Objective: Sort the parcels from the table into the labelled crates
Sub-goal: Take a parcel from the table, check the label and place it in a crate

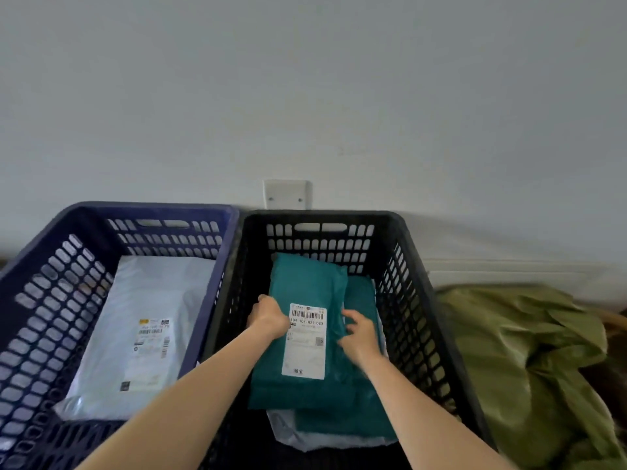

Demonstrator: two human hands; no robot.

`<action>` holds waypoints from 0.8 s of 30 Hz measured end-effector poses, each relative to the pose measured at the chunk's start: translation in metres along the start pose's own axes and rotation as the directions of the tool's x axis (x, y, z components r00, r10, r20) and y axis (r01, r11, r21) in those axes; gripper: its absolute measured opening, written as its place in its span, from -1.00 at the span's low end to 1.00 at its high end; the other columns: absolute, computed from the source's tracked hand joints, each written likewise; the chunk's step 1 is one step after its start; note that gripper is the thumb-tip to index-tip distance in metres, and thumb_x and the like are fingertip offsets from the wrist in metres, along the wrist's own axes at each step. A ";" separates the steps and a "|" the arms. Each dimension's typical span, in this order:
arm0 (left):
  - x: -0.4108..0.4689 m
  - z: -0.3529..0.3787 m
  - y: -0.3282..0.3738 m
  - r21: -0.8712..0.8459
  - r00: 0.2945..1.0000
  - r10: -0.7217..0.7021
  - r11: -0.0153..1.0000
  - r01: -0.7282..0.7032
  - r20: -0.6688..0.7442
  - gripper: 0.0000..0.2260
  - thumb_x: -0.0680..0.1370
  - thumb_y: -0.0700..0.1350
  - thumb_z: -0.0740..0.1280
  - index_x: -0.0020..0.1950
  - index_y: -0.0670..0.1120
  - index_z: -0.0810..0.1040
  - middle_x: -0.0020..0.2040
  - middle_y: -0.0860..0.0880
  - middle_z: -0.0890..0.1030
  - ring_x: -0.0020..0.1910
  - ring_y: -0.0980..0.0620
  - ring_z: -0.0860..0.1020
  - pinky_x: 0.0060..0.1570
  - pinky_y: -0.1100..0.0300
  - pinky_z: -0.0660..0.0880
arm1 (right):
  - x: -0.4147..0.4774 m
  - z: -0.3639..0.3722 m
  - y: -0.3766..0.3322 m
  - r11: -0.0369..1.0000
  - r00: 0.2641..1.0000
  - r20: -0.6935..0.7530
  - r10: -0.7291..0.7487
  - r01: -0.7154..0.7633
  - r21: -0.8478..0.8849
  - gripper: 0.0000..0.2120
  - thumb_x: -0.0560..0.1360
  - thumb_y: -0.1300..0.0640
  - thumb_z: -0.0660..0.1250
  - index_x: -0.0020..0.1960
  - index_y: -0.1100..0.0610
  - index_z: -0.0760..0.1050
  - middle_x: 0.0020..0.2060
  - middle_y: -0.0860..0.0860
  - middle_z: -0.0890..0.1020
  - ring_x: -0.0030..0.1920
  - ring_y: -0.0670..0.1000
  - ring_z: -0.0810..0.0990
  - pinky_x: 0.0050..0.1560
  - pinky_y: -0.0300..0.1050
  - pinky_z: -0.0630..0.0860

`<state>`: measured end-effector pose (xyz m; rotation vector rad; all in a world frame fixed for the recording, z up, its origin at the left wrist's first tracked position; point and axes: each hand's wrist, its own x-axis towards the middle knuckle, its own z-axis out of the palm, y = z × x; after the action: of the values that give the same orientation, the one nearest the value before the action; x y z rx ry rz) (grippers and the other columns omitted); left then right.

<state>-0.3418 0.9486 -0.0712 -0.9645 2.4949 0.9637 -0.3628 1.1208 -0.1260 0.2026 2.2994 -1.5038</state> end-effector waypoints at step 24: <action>0.024 0.080 -0.020 0.139 0.997 -0.045 0.989 0.054 -0.069 -0.43 0.61 -0.02 0.18 0.57 0.01 0.00 0.56 -0.21 -0.20 0.54 -0.19 -0.18 0.49 -0.17 -0.13 | 0.042 0.042 0.028 0.994 0.992 0.123 0.009 0.004 -0.109 -0.65 0.49 0.46 0.23 0.23 0.24 0.50 0.08 0.15 0.63 0.11 0.10 0.59 0.18 -0.13 0.49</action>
<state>-0.3429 0.9799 -0.1510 -1.0236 2.5404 0.7411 -0.3823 1.0904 -0.1815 0.0801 2.2732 -1.3461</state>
